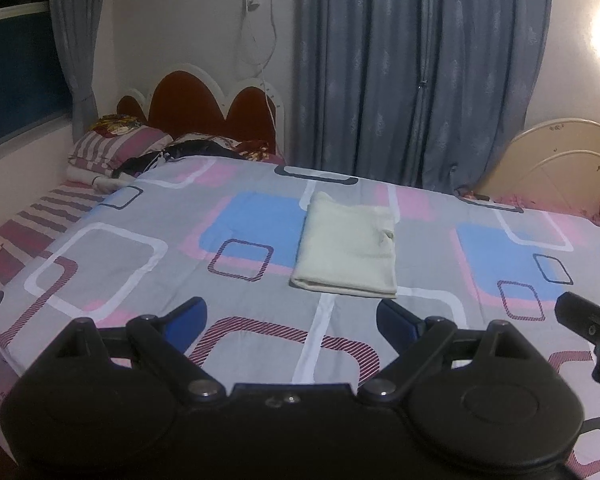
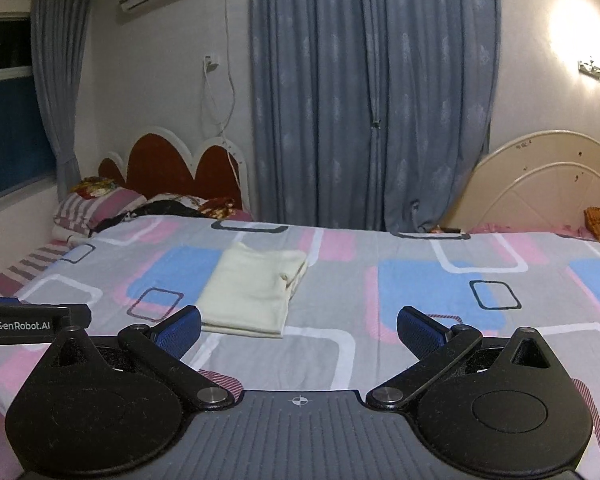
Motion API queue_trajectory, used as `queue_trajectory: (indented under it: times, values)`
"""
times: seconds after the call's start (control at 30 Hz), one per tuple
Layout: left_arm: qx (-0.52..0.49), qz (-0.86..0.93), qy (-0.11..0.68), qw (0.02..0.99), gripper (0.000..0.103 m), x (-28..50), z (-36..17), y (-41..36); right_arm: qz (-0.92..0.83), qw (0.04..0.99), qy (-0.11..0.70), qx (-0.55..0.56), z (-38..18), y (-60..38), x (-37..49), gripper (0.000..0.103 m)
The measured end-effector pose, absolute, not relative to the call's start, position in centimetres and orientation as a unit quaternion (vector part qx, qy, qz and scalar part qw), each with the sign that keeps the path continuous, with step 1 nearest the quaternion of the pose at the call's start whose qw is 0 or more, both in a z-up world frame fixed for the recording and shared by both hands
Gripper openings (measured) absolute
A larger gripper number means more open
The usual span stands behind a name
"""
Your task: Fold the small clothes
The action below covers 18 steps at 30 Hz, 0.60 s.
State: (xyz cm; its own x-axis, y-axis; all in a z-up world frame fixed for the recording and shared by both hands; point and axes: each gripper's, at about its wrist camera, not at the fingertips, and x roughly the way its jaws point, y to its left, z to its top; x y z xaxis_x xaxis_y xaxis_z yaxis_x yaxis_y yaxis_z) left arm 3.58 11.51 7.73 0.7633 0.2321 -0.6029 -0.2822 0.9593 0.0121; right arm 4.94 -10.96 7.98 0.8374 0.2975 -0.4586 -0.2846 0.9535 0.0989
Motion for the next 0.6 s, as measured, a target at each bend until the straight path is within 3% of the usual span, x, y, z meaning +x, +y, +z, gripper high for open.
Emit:
queue_trajectory:
  times: [0.6]
  values:
    - [-0.037, 0.136, 0.319, 0.937, 0.092, 2.93, 7.53, 11.47, 0.155, 0.956, 0.249, 0.014, 7.73, -11.20, 4.37, 0.103]
